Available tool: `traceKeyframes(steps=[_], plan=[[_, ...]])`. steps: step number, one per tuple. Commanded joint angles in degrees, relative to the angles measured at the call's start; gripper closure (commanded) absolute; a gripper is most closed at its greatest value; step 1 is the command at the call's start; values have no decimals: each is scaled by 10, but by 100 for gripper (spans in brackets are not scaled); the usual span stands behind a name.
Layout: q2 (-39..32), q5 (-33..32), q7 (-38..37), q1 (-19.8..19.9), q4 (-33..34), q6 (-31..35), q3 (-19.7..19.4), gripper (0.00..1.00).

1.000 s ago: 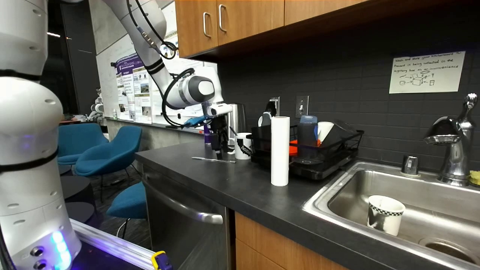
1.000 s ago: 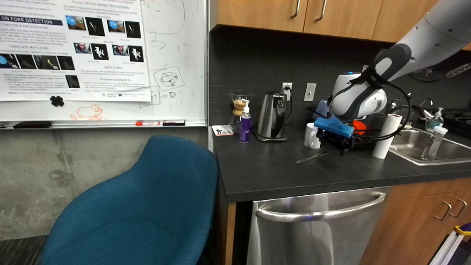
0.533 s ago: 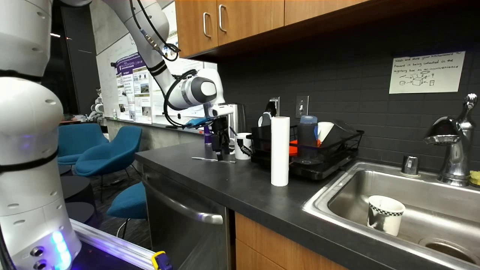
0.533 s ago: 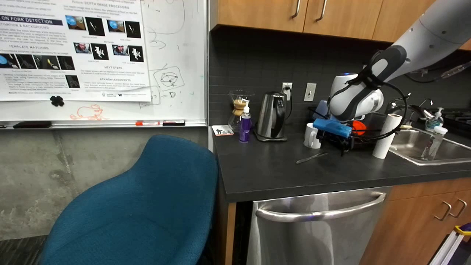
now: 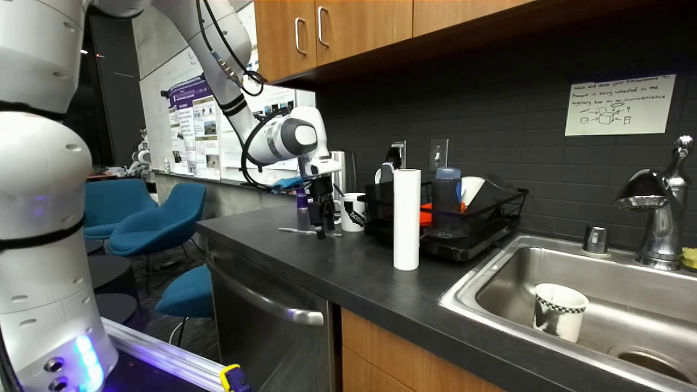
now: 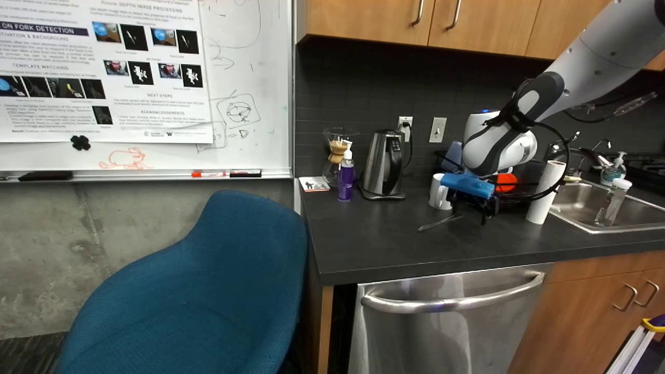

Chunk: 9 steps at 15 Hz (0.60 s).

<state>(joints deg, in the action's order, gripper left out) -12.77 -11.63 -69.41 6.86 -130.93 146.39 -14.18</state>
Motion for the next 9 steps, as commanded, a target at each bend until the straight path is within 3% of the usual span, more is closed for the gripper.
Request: traceKeyframes(steps=[1, 9], plan=[[-10, -3, -12, -9, 20, -13, -9, 0], [-20, -9, -28, -12, 37, -29, -16, 0]])
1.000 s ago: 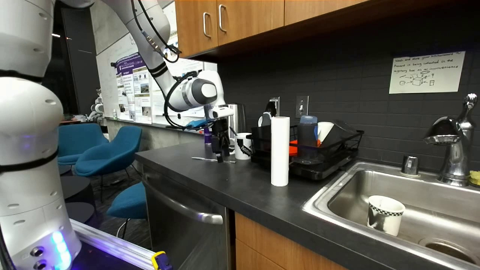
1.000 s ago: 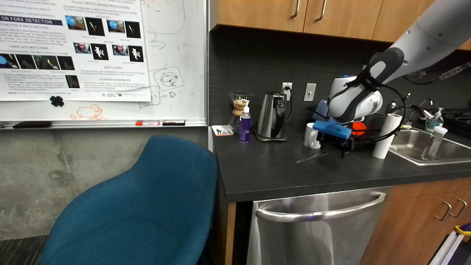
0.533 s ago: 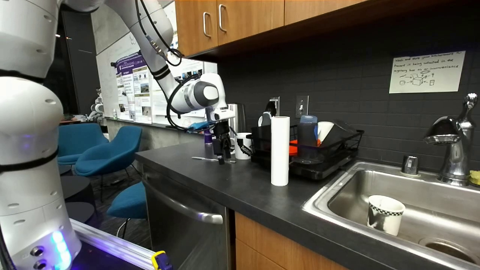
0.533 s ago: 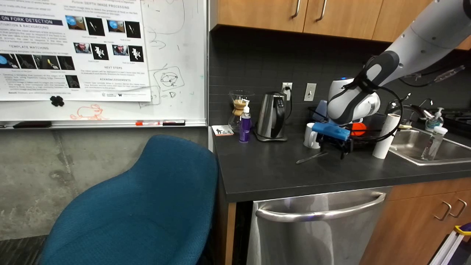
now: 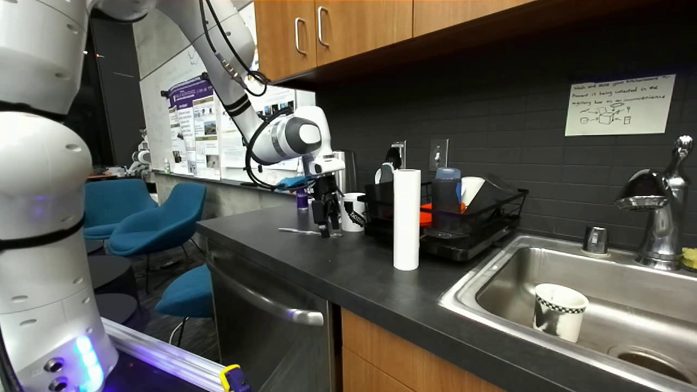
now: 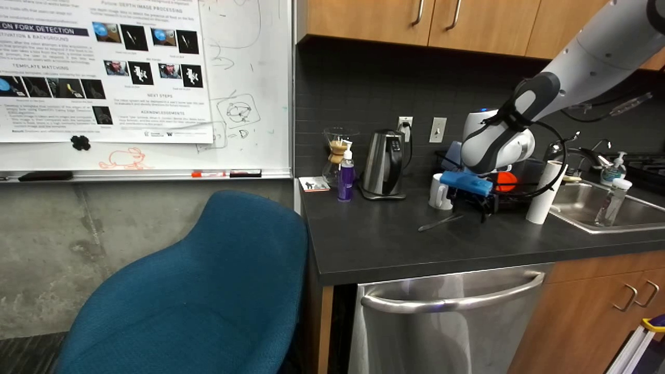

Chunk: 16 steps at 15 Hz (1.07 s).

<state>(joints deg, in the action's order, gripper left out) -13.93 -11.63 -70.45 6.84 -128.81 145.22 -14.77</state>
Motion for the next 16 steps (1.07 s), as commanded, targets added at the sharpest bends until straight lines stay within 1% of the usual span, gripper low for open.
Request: traceKeyframes(steps=[1, 16], plan=[[-11, -9, -17, -12, 18, -19, -10, 0], [-35, -5, -7, -19, 38, -29, -9, 0]])
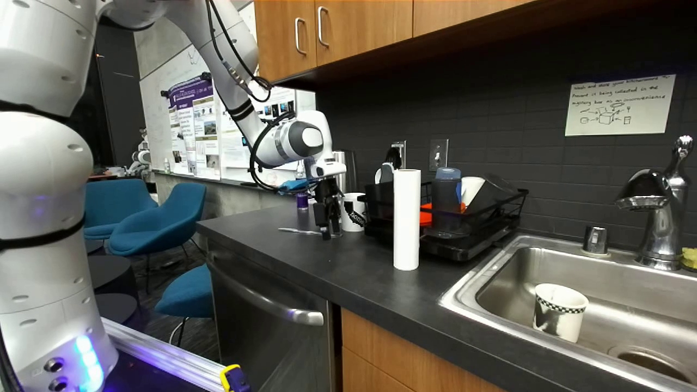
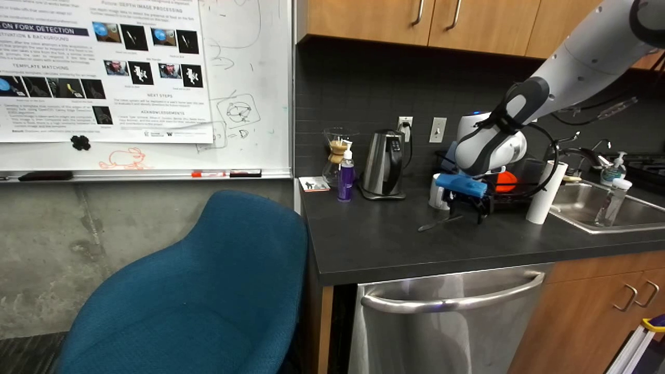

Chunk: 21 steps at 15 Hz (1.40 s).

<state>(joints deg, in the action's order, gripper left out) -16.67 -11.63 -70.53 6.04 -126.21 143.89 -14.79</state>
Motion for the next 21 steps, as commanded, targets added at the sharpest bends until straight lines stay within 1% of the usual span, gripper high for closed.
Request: traceKeyframes(steps=[1, 2, 5, 8, 9, 11, 12, 13, 14, 15, 16, 21], plan=[[-8, -5, -6, -11, 12, -17, -9, 2], [-9, -4, -5, -10, 13, -18, -9, 18], [-9, -3, -3, -10, 16, -19, -8, 35], [-9, -4, -3, -11, 22, -20, -8, 57], [-9, -4, -3, -12, 23, -20, -8, 66], [-9, -4, -3, -11, 24, -20, -8, 81], [-8, -5, -3, -11, 24, -20, -8, 89], [-7, -5, -3, -12, 24, -20, -8, 96], [-6, -4, -1, -11, 22, -19, -8, 99], [-4, -4, 0, -11, 20, -18, -8, 96], [0, -4, 3, -11, 15, -14, -7, 95], [32, -1, 40, -5, -18, 23, -3, 95]])
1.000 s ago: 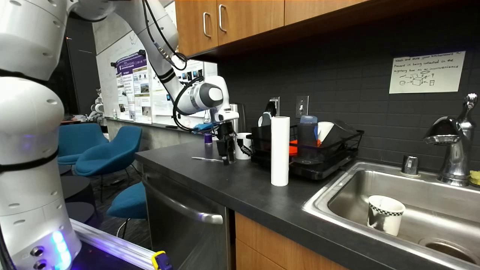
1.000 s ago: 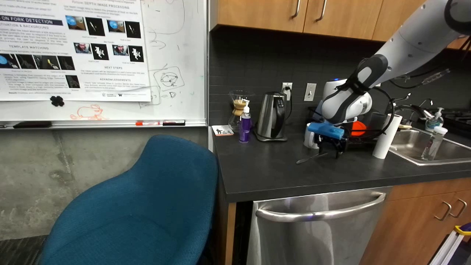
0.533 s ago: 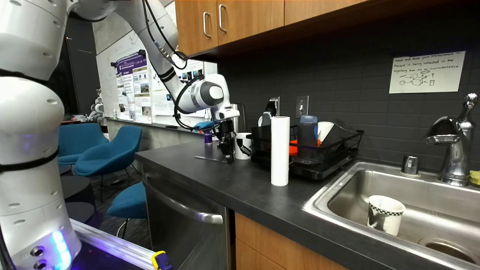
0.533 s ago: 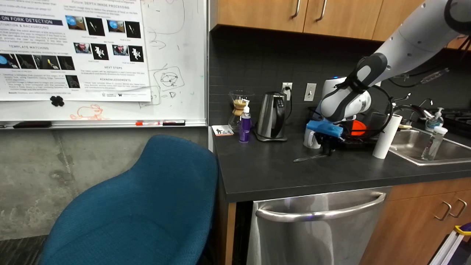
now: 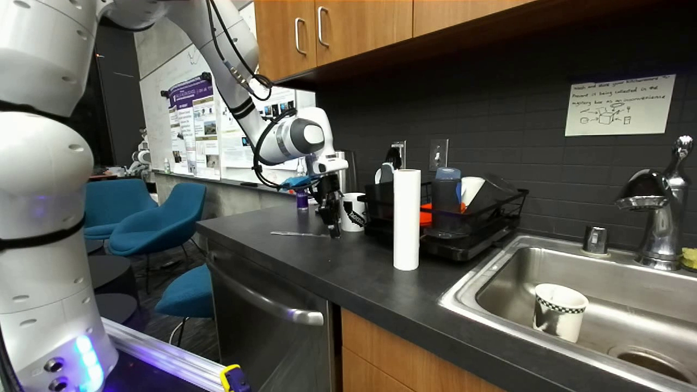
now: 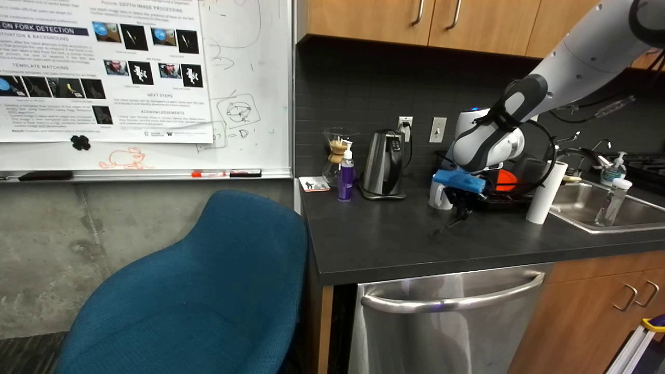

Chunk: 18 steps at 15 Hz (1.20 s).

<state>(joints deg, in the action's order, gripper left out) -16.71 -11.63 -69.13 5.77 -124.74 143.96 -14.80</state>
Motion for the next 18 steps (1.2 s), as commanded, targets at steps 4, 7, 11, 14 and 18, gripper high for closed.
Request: traceKeyframes(steps=[4, 7, 11, 14, 18], plan=[[67, 14, 78, 4, -67, 64, 2, 95], [95, 39, 119, 8, -94, 86, 8, 95], [141, 67, 166, 9, -131, 102, 11, 95], [175, 74, 184, 11, -153, 113, 16, 95], [206, 32, 165, 18, -155, 115, 25, 95]])
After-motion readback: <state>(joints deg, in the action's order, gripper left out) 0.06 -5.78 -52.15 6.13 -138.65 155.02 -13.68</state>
